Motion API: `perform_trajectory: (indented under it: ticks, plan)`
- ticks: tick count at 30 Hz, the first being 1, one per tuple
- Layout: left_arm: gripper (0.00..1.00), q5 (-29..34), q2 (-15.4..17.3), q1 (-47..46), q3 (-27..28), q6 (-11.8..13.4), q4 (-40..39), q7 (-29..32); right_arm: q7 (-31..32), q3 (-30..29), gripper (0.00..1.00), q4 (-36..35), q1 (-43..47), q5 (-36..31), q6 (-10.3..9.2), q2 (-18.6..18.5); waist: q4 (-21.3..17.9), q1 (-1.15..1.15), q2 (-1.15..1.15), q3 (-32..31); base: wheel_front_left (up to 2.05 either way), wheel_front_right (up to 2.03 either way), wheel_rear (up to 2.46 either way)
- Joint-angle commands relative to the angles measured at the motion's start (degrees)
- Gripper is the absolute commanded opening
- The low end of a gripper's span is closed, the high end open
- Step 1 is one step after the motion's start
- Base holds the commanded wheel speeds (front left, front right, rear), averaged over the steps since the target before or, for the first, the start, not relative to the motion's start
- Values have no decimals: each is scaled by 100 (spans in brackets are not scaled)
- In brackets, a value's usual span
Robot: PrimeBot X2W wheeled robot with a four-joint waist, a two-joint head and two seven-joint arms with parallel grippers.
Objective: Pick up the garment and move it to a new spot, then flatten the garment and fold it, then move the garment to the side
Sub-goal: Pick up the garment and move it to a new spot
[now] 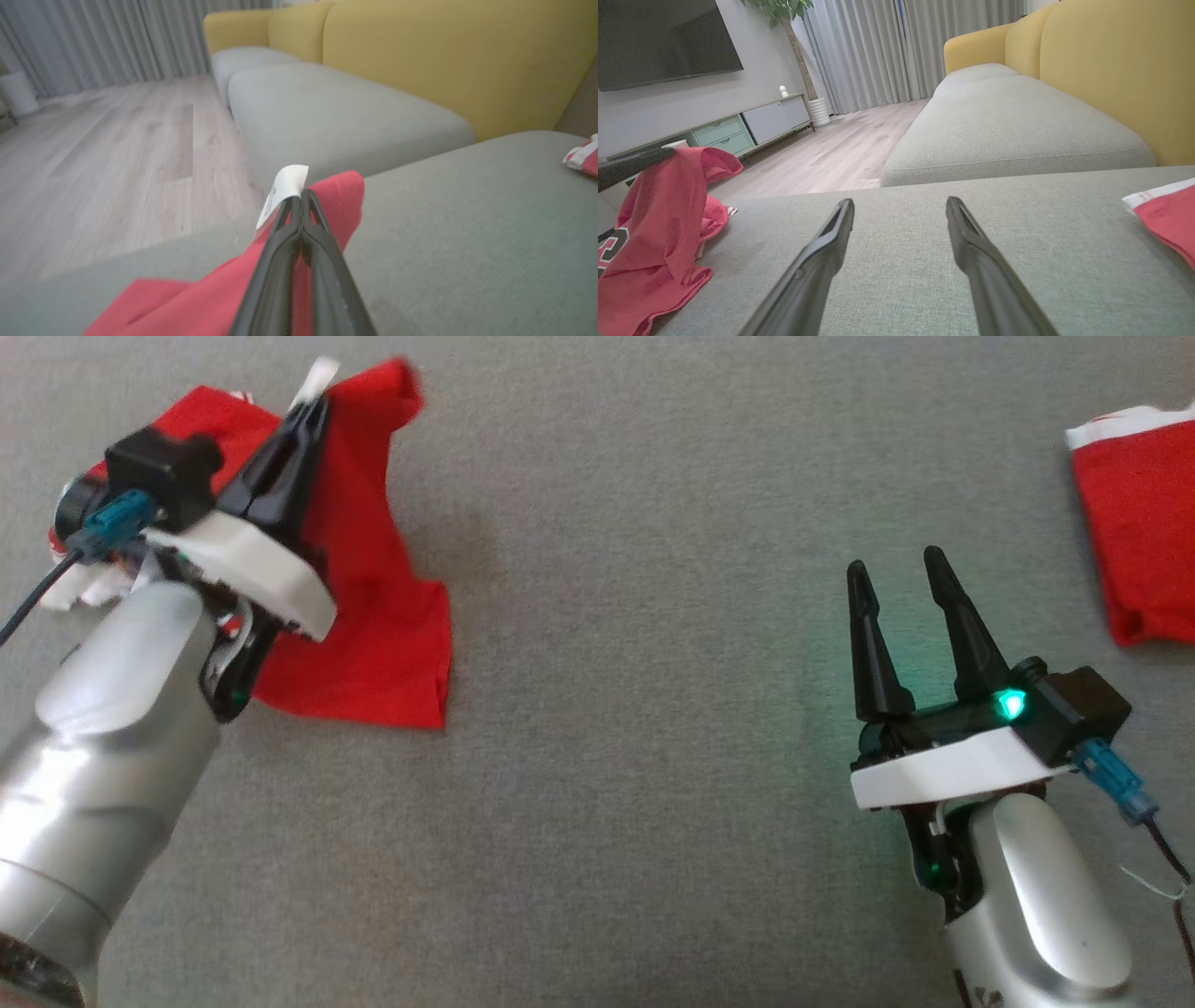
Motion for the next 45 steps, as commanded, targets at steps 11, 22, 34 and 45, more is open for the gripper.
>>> perform_trajectory:
  ticks: [11,22,34,45]
  plan:
    - [0,748,98,-482,127,10,-1517,-272,-61,228,100,-208,-28,211,-4,-3,-547,0,0,-280,0,0,0]
    - [40,928,-473,-988,-9,12,-1088,-273,-61,373,100,-354,-162,494,-4,-3,-1335,0,0,30,0,0,0]
    - [100,1309,-672,-930,868,118,-830,-274,-61,225,100,-412,-220,468,-4,-3,-1110,0,0,41,0,0,0]
    - [100,1889,-439,951,2041,160,-1877,-274,-61,-136,100,-230,73,33,-4,-3,-124,0,0,-628,0,0,0]
